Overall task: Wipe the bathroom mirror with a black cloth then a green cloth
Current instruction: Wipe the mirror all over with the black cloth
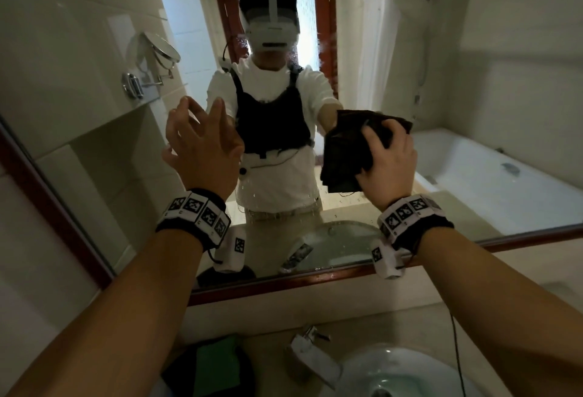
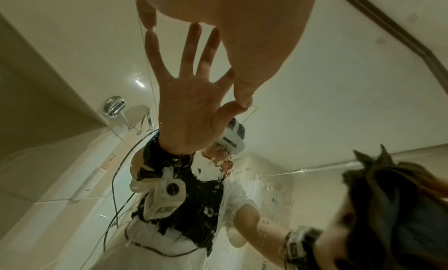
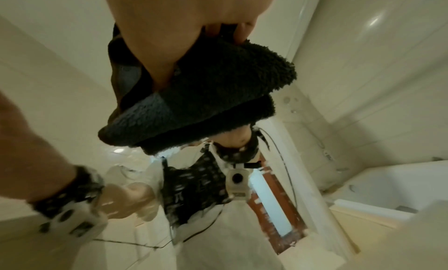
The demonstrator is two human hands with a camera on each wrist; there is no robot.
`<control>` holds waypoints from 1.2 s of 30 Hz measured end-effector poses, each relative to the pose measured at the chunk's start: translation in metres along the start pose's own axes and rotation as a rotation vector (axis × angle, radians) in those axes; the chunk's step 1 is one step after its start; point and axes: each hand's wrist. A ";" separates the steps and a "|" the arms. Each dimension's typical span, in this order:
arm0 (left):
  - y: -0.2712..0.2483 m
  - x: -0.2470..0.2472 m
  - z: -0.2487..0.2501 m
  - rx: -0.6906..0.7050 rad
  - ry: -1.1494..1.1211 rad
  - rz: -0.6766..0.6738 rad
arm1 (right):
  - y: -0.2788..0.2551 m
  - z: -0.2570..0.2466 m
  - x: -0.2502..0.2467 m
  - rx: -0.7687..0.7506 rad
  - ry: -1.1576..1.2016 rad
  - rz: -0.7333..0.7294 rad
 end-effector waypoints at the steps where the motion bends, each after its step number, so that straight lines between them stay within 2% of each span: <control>1: 0.000 0.000 0.000 0.000 0.001 0.001 | 0.001 0.009 -0.003 0.012 -0.014 0.004; 6: -0.002 0.001 0.002 -0.006 0.002 0.004 | 0.005 0.024 -0.008 0.001 -0.087 0.013; 14: -0.001 0.001 0.004 -0.017 0.015 0.000 | 0.002 0.000 0.007 0.075 0.142 0.028; 17: -0.002 0.002 0.006 -0.028 0.014 0.007 | 0.007 -0.027 0.011 -0.010 0.189 0.006; 22: -0.002 0.004 0.005 -0.034 0.005 -0.003 | 0.012 -0.091 0.022 -0.237 0.237 -0.051; 25: -0.003 0.004 0.003 -0.025 0.014 0.005 | 0.008 -0.104 0.028 -0.303 0.245 -0.072; 31: -0.002 0.004 0.002 -0.014 0.024 0.018 | 0.011 -0.072 0.020 -0.271 0.190 -0.076; 36: -0.003 0.004 0.002 -0.010 0.024 0.038 | 0.006 -0.013 0.006 -0.074 0.156 -0.016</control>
Point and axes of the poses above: each hand's wrist, its own y-axis towards the middle knuckle, its own x-axis out of the palm, z = x × y, and after that the axes turned 14 degrees about z, right-handed
